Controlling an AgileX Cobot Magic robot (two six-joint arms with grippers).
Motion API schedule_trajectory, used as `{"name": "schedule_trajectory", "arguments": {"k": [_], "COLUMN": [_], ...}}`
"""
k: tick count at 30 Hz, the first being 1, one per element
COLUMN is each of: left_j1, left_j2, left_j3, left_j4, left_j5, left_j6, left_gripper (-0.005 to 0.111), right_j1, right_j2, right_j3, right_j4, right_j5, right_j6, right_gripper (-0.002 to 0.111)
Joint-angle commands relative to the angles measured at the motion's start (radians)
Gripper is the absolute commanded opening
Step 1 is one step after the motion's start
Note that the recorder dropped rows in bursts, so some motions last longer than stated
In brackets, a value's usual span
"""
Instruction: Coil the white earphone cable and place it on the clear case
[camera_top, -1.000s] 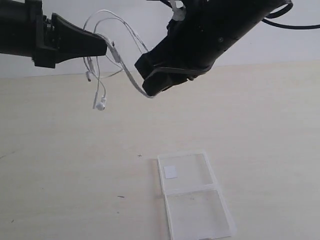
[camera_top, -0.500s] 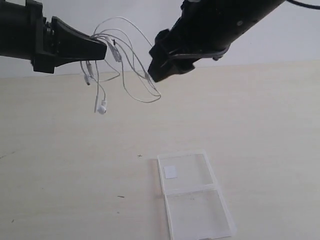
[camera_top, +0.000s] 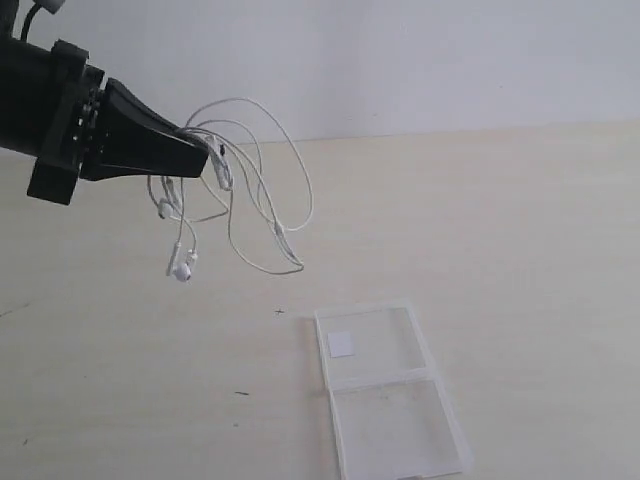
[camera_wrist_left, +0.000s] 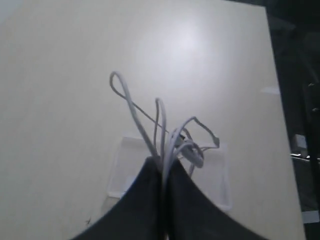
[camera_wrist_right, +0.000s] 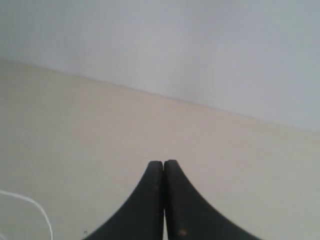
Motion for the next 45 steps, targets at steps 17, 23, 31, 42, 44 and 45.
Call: {"name": "schedule_trajectory", "arguments": {"k": [17, 23, 31, 42, 44, 45], "left_j1": [-0.272, -0.363, -0.375, -0.375, -0.375, -0.375], "left_j2": [0.021, 0.086, 0.147, 0.152, 0.152, 0.152], "left_j3": [0.001, 0.001, 0.001, 0.001, 0.003, 0.012], "left_j4": [-0.372, -0.503, -0.588, -0.588, -0.588, -0.588], "left_j5": [0.074, 0.062, 0.085, 0.085, 0.085, 0.085], "left_j6": [0.043, 0.087, 0.09, -0.185, -0.25, -0.288], "left_gripper": [0.0, 0.0, 0.0, 0.0, 0.0, 0.0], "right_j1": [-0.031, -0.031, -0.031, -0.031, -0.031, -0.031], "right_j2": [-0.396, -0.488, -0.549, -0.549, -0.549, -0.549], "right_j3": [0.601, 0.766, 0.83, 0.83, 0.83, 0.83], "right_j4": [-0.565, -0.75, -0.788, -0.765, -0.765, -0.765], "right_j5": [-0.187, -0.199, -0.152, -0.152, -0.152, -0.152], "right_j6": [0.655, 0.901, 0.957, 0.957, 0.957, 0.957], "right_gripper": [0.0, 0.0, 0.0, 0.0, 0.0, 0.0]}}
